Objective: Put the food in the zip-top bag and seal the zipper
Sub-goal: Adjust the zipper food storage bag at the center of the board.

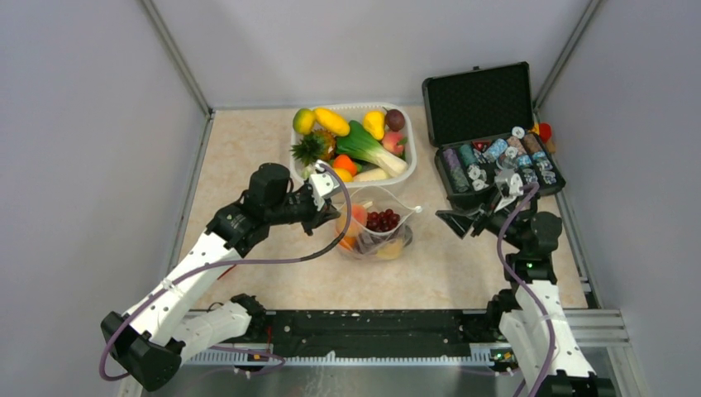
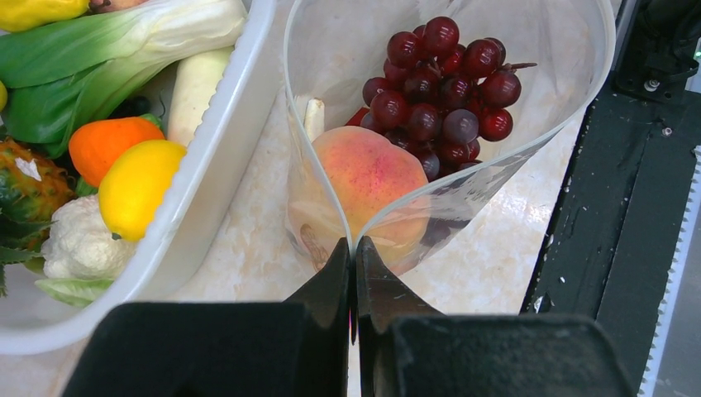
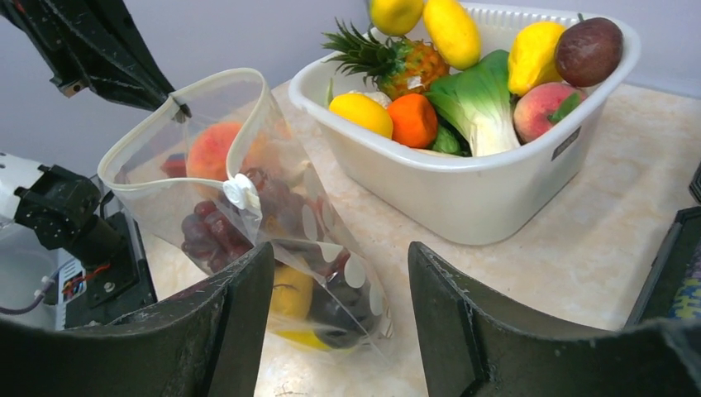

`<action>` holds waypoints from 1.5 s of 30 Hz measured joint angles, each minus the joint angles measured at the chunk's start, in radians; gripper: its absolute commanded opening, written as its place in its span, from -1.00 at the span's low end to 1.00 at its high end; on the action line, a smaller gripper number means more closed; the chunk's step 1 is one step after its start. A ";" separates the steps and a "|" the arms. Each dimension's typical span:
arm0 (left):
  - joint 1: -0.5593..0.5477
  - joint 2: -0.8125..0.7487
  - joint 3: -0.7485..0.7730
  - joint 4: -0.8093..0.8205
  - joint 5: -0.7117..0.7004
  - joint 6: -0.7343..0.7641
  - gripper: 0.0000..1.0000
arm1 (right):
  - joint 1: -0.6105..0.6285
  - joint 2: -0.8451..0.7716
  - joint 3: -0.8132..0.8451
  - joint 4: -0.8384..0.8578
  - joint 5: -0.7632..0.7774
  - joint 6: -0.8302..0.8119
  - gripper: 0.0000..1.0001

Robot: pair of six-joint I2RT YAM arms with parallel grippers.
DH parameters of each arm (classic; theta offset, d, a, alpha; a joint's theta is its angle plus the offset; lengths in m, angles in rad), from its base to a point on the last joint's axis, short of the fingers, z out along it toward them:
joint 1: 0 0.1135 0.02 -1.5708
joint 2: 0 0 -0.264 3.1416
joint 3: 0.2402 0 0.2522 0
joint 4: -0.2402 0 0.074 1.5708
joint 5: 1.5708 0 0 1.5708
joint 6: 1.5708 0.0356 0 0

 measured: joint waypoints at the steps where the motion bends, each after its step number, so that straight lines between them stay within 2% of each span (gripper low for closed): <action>1: 0.000 0.000 0.000 0.000 0.000 0.000 -1.00 | 0.006 0.000 0.000 0.001 -0.003 -0.003 0.16; 11: 0.000 0.000 0.000 0.000 -0.002 0.000 -1.00 | 0.130 0.099 0.000 0.029 -0.052 -0.068 0.07; 18: 0.000 0.000 0.000 0.000 -0.002 0.000 -1.00 | 0.167 0.119 0.000 0.068 -0.074 -0.119 0.04; 27: 0.000 0.000 -0.001 0.000 0.003 0.000 -1.00 | 0.247 0.247 0.006 0.157 -0.101 -0.160 -0.03; 34: 0.000 0.001 -0.003 0.000 0.010 0.000 -1.00 | 0.253 0.314 0.013 0.259 -0.115 -0.155 -0.03; 36: 0.000 0.001 -0.003 0.000 0.010 0.000 -1.00 | 0.255 0.333 0.034 0.262 -0.130 -0.159 -0.08; 40: 0.000 0.001 -0.003 0.000 0.010 0.000 -1.00 | 0.255 0.389 0.085 0.291 -0.169 -0.159 -0.38; 45: 0.000 0.001 -0.003 0.000 0.010 0.000 -1.00 | 0.256 0.437 0.111 0.308 -0.212 -0.149 -0.54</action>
